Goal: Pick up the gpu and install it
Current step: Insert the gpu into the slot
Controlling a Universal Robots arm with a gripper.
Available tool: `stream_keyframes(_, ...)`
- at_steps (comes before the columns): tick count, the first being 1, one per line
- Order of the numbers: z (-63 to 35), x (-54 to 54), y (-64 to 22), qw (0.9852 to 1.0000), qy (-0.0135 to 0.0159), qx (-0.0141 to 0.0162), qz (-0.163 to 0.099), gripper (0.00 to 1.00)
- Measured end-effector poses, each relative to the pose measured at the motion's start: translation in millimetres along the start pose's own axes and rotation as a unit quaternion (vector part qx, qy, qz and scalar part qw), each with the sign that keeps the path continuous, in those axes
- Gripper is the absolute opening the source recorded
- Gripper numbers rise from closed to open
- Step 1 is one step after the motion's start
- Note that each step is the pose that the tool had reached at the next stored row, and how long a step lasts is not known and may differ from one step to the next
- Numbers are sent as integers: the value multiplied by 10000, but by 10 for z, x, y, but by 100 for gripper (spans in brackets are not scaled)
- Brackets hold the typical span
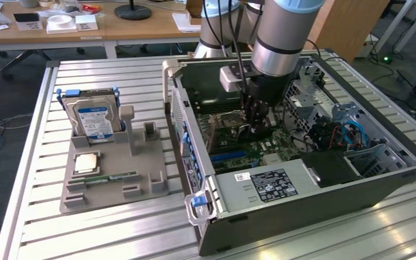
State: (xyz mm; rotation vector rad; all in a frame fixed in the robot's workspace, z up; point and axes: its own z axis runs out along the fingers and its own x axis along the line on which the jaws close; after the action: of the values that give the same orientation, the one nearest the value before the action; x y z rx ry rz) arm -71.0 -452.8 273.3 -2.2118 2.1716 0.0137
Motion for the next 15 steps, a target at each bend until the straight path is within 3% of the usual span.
stream_keyframes(15,-2,0,43,10000,1,0,-1,26)
